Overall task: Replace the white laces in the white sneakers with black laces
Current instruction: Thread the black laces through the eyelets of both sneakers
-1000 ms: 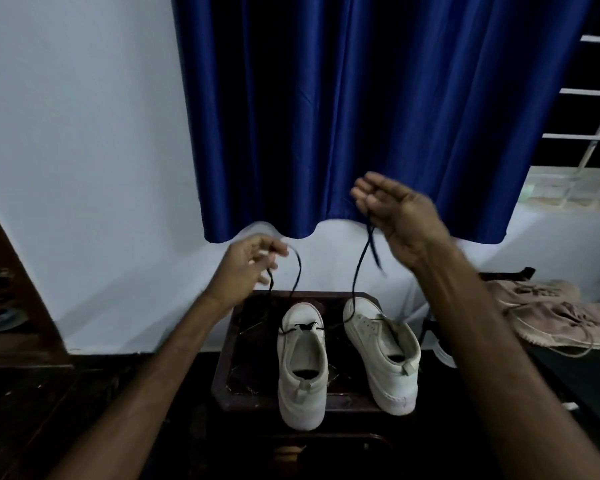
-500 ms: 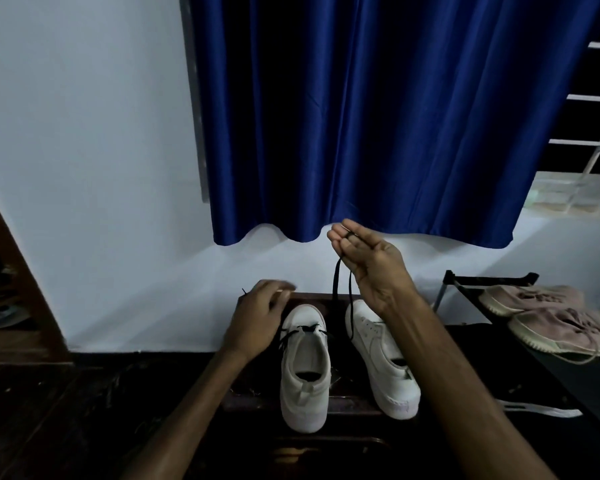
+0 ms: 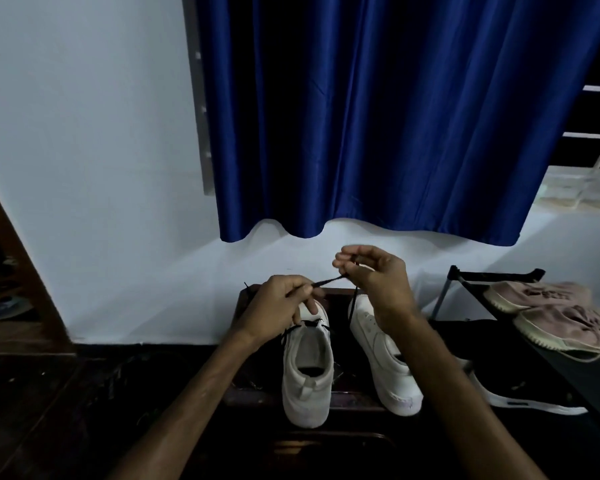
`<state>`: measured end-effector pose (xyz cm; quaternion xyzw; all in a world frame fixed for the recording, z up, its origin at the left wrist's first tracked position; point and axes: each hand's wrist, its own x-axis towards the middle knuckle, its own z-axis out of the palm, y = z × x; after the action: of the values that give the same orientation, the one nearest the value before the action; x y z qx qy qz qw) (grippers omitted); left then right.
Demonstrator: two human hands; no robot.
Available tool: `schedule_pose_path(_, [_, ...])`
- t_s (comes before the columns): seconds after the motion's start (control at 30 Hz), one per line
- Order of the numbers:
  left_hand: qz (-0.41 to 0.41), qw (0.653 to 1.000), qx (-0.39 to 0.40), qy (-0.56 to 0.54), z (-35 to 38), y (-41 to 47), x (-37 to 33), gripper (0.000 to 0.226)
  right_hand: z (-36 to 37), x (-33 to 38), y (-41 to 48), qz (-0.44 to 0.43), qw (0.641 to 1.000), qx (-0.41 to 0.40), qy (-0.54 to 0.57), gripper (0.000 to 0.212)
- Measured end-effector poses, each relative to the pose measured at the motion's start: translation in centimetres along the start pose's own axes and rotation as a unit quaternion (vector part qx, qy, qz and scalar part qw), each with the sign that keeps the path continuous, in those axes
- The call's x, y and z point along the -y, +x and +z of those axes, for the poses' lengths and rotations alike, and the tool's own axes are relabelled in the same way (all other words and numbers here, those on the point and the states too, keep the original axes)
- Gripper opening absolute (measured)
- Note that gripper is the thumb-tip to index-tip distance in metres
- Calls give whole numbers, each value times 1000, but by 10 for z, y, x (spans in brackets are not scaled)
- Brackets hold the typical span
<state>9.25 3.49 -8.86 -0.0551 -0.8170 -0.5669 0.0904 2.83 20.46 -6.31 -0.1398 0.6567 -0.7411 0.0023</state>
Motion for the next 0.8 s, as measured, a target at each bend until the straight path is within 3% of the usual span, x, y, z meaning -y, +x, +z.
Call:
schedule_pose_path(0.03, [6,1000,-3,28,-1,1,2,21,-4,-6,1,-6,992,4,-127,20])
schedule_pose_path(0.07, [13,998,-8,59,-1,1,3,17,-8,-12,2,-21,958,10,-286,19])
schedule_pose_path(0.1, [21,996,-16,87,0,2,3,13,-10,-15,1,-44,901,7,-431,21])
schedule_pose_path(0.13, [26,994,-24,106,1,3,2,8,-10,-16,-1,-81,851,-5,-519,25])
schedule_pose_path(0.17, [30,992,-31,117,2,4,1,4,-8,-16,-3,-115,838,-2,-534,26])
schedule_pose_path(0.27, [43,990,-51,124,7,7,-1,15,1,-18,-4,-101,916,132,-364,25])
schedule_pose_path(0.33, [57,988,-63,126,7,9,0,18,6,-19,-8,-48,947,200,-246,28])
schedule_pose_path(0.4, [64,988,-67,126,6,10,2,20,7,-19,-9,-14,964,216,-151,32])
schedule_pose_path(0.53, [69,991,-61,96,6,6,5,23,3,-25,-6,49,961,266,-60,36])
schedule_pose_path(0.63, [79,986,-62,132,4,5,12,25,-2,-34,0,101,950,292,-36,27])
schedule_pose_path(0.73, [98,978,-47,178,2,7,14,31,-8,-41,8,133,935,329,-22,39])
schedule_pose_path(0.8, [88,976,-42,197,-2,9,10,47,-13,-36,13,135,941,310,-17,25])
